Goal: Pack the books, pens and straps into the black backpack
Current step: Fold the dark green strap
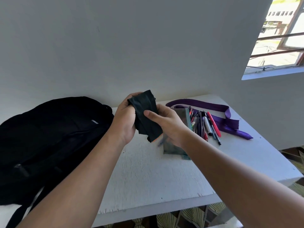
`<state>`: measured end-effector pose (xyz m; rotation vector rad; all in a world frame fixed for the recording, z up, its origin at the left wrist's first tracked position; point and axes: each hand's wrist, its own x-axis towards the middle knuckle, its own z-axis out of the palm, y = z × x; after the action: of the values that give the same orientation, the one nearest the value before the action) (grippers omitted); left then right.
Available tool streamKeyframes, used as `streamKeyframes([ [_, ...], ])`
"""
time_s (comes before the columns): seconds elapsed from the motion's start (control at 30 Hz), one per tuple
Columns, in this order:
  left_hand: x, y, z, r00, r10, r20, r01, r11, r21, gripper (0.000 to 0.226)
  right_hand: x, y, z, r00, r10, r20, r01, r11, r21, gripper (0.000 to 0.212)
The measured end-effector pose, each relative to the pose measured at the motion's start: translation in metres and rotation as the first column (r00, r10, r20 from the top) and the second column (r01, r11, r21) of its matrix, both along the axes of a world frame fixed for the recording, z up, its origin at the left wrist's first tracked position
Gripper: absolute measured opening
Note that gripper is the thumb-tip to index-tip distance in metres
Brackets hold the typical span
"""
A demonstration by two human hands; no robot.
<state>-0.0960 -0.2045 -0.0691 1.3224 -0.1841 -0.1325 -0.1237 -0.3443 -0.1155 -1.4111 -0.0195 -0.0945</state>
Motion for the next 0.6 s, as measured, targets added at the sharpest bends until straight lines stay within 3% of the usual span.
streamKeyframes([
  [0.17,0.002,0.008,-0.004,0.997,-0.071,-0.006,0.071,0.996,0.049,0.034,0.0,0.002,0.001,1.0,0.021,-0.02,-0.019,0.994,0.107,0.027],
  [0.33,0.005,0.029,-0.007,0.992,-0.116,0.053,0.108,0.985,0.134,0.037,0.004,0.016,0.001,0.988,0.112,-0.104,-0.08,0.96,0.268,0.03],
  [0.4,0.004,0.046,-0.006,0.993,-0.116,0.026,0.11,0.982,0.155,0.05,0.009,0.028,-0.002,0.982,0.142,-0.124,-0.097,0.945,0.312,0.033],
  [0.5,-0.002,0.079,-0.001,0.999,0.038,0.029,-0.045,0.96,0.277,0.063,0.021,0.055,-0.009,0.971,0.163,-0.172,-0.09,0.925,0.369,0.032],
  [0.6,-0.012,0.12,0.001,0.965,0.192,0.18,-0.254,0.863,0.436,0.048,0.031,0.086,-0.016,0.953,0.215,-0.214,-0.119,0.914,0.388,0.033],
])
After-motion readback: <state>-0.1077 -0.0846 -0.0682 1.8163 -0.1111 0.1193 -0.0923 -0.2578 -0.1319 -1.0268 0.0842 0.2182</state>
